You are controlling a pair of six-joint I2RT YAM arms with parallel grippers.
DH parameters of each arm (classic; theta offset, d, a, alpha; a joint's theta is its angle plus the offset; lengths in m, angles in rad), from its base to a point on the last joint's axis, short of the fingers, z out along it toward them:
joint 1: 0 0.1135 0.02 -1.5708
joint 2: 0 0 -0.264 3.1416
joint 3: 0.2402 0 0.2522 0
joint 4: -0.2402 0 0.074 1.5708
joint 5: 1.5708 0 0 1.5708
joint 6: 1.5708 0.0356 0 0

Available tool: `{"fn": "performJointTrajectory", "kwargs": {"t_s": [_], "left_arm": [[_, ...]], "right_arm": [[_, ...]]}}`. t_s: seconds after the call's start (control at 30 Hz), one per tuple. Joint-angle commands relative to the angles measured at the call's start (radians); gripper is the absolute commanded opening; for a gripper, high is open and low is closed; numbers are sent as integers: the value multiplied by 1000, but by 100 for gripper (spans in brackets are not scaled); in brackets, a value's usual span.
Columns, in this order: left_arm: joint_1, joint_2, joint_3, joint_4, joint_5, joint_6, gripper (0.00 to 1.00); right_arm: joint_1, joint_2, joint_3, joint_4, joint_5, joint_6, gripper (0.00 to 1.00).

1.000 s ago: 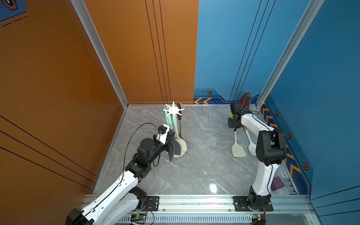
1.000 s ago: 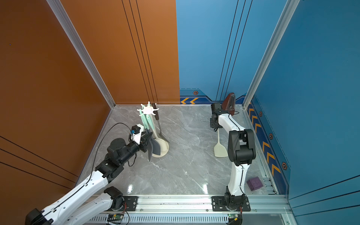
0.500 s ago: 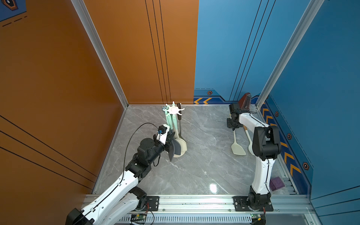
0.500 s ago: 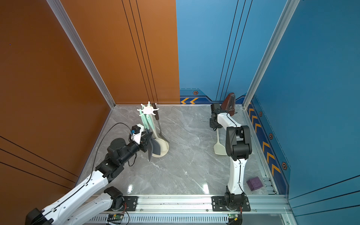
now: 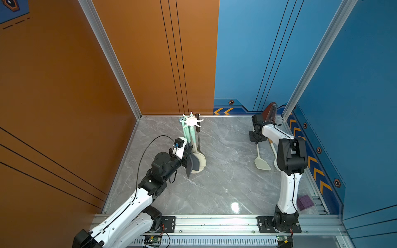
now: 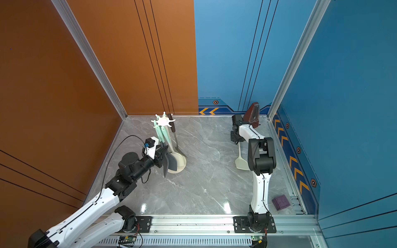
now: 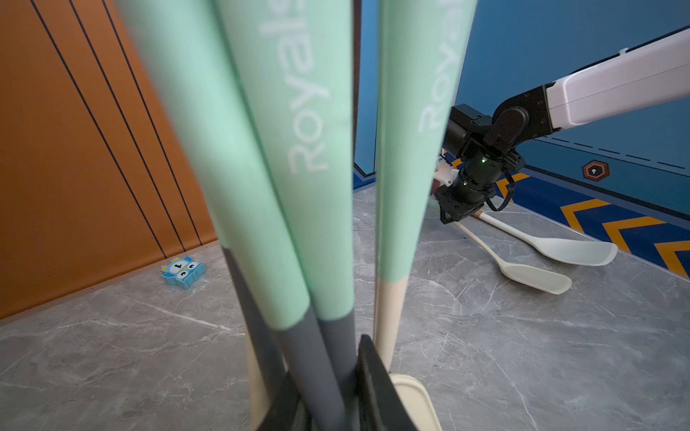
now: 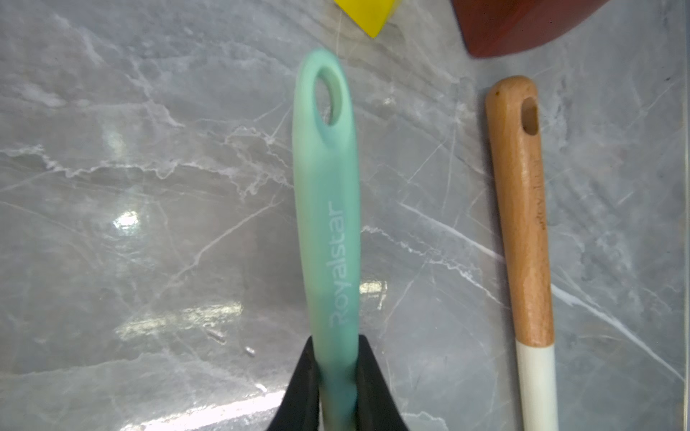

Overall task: Take the spatula off the kitchen utensil rack
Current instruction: Place the spatula at the center of the board.

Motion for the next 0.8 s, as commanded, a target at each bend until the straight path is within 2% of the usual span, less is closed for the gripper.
{"fn": "performJointTrajectory", "kwargs": {"t_s": [0.0,0.77], "left_arm": [[5,-2,-30,-36,-19,48,22],[6,0,-34,-36,-18,45,23]], "right_arm": [[-8,25,23,-17,-16,6,0],[-11,91,73,-72,32,-60,0]]}}
